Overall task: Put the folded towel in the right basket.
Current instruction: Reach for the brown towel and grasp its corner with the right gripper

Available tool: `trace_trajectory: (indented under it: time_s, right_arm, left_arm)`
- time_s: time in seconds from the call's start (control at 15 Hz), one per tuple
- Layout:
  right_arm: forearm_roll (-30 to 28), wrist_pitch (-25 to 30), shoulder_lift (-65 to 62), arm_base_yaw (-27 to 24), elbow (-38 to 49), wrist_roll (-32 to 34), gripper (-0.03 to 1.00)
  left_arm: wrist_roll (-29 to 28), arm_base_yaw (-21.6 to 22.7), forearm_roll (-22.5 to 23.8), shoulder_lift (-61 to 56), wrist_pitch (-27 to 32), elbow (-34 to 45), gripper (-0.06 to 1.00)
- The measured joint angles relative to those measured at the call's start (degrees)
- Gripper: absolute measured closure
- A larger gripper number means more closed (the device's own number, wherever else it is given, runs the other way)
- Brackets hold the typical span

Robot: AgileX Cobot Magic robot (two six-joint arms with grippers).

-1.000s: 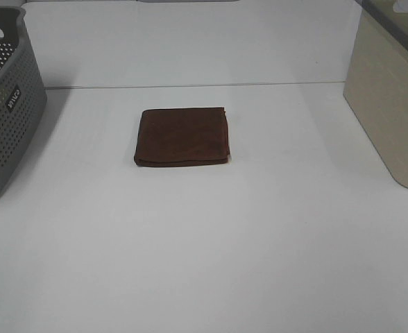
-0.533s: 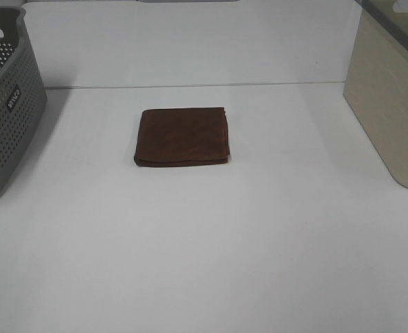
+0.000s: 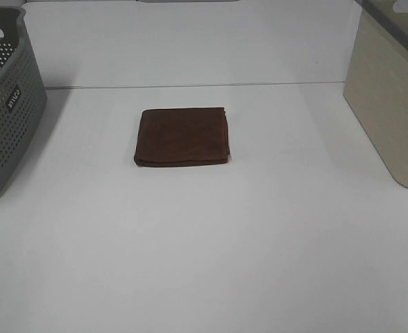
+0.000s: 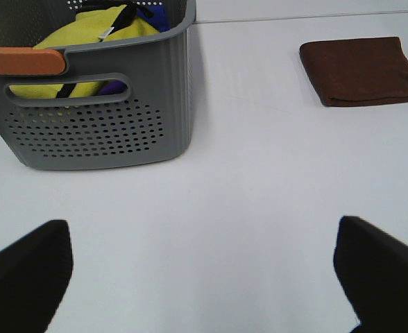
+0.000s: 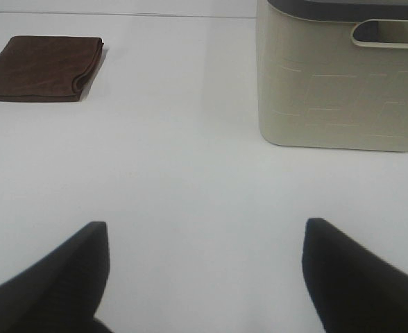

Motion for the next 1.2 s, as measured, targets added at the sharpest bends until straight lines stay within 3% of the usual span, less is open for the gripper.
trace_trajectory:
  time_s: [1.2]
  right_arm:
    - [0.0, 0.0, 0.0, 0.0, 0.0, 0.0, 0.23]
  left_arm:
    - [0.0, 0.0, 0.0, 0.0, 0.0, 0.0, -0.03]
